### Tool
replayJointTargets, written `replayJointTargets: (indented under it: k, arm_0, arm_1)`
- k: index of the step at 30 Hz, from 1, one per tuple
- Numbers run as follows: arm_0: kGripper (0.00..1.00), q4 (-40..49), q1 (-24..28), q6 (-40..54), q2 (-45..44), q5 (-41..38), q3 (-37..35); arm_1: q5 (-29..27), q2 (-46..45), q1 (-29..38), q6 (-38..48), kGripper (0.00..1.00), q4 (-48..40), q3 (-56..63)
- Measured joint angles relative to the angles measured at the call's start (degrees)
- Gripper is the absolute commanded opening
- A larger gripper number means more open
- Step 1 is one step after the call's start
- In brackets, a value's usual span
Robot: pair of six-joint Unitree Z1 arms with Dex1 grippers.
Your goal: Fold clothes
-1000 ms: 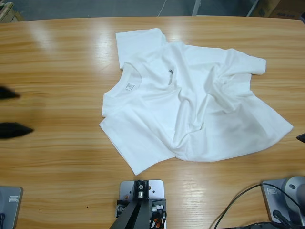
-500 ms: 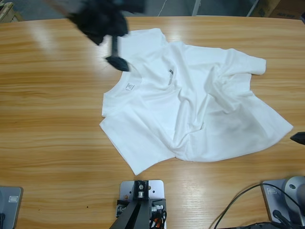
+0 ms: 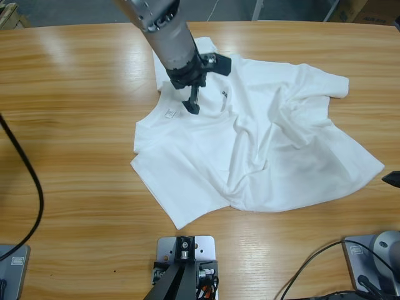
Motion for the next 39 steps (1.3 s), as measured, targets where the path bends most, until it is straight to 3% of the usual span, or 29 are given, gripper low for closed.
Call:
replayJointTargets:
  k: [16,26,33,39]
  arm_0:
    - [1.000,5.06,0.10,0.07,5.11,1.31,0.00]
    - [1.000,10.32,7.86,-2.02,4.71,1.31,0.87]
    - [1.000,10.79,16.35,-2.25,1.35,1.30,7.96]
    - [1.000,10.74,19.04,-2.10,-0.65,1.30,12.10]
  arm_1:
    - [0.00,-0.08,0.00,0.00,0.996,0.00,0.00]
    - [0.00,-0.08,0.00,0.00,0.996,0.00,0.00]
    - [0.00,-0.08,0.00,0.00,0.996,0.00,0.00]
    - [0.00,-0.08,0.00,0.00,0.999,0.00,0.00]
